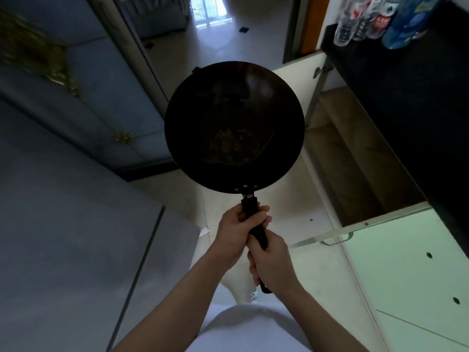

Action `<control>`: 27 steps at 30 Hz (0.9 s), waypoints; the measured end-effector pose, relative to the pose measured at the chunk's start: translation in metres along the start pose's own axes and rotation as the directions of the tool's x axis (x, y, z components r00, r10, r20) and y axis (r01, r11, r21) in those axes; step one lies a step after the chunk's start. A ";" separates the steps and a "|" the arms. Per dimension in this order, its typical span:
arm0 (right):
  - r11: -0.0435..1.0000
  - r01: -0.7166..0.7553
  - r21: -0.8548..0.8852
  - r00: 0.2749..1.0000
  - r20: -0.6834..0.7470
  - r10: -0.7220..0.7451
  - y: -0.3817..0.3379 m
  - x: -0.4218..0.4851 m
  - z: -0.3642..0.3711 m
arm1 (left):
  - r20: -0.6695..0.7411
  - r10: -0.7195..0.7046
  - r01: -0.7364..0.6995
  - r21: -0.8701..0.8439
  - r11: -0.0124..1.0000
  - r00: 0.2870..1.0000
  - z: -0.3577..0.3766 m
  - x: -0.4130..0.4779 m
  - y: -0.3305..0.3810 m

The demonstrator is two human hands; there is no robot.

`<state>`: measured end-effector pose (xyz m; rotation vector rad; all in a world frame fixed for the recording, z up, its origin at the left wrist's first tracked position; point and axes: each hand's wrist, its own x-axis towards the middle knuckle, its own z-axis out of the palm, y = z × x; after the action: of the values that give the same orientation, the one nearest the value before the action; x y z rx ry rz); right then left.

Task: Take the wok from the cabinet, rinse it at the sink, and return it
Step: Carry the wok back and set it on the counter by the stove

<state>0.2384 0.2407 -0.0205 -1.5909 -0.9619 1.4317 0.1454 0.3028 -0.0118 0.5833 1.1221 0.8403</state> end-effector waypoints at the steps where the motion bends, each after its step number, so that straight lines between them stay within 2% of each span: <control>1: 1.000 0.001 -0.006 1.000 -0.023 -0.001 -0.002 0.008 -0.001 | 0.007 -0.011 0.011 0.002 1.000 1.000 0.002 0.009 0.004; 8: 0.996 -0.048 0.071 0.991 -0.121 0.057 -0.018 0.060 -0.005 | 0.113 -0.109 0.103 0.059 0.993 0.988 0.013 0.073 0.029; 13: 0.996 -0.046 0.079 0.963 -0.263 0.065 -0.043 0.117 0.002 | 0.232 -0.178 0.148 0.141 0.979 0.956 0.019 0.134 0.067; 20: 0.992 -0.064 0.106 0.870 -0.481 0.107 -0.086 0.181 0.025 | 0.419 -0.284 0.178 0.274 0.945 0.862 0.026 0.207 0.124; 27: 0.975 -0.074 0.210 0.753 -0.629 0.193 -0.112 0.207 0.011 | 0.534 -0.424 0.248 0.370 0.895 0.731 0.064 0.249 0.141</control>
<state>0.2398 0.4753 -0.0042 -1.8585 -0.3046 0.8928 0.2137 0.5881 -0.0148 0.7796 0.7098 0.1334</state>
